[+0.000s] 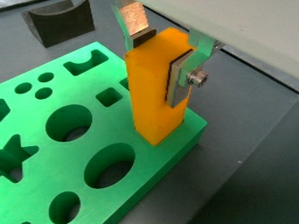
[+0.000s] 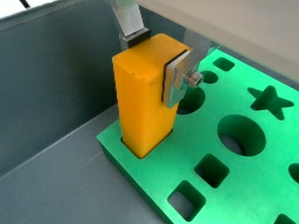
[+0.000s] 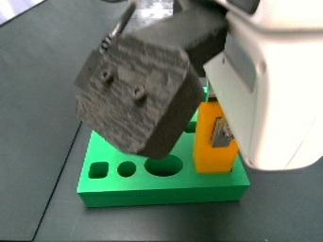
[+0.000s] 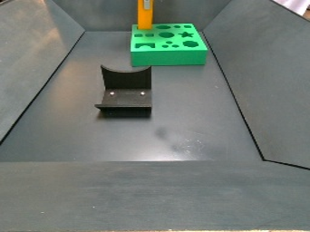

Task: Pick up the rectangle object. Move up. Place the rectangle object on the fixture. Regrasp the rectangle object. Move to above the board. Insert the rectangle object.
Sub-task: Insert the rectangle object.

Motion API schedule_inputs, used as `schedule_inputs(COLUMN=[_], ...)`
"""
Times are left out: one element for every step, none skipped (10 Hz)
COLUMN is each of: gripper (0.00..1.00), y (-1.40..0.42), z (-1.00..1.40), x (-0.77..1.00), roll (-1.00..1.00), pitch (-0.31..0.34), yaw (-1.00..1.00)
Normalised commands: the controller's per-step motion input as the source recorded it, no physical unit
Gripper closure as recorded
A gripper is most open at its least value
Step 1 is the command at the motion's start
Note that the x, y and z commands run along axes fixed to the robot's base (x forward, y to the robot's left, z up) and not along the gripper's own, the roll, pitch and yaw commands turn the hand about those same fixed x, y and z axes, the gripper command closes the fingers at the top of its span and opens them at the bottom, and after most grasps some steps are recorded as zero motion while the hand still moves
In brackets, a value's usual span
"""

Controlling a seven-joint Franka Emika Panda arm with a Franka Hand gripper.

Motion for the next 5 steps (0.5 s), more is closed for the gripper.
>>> schedule_inputs(gripper=[1.0,1.0,1.0,1.0,1.0], y=[-0.08,-0.08,-0.1,0.0,0.0], z=[-0.4,-0.38,-0.29,0.0,0.0], x=[0.11,0.12,0.15,0.07,0.0], roll=[0.12,0.12,0.1,0.0,0.0], pitch=[-0.004,0.0,0.0,0.0,0.0], yaw=[0.0,0.0,0.0,0.0,0.0])
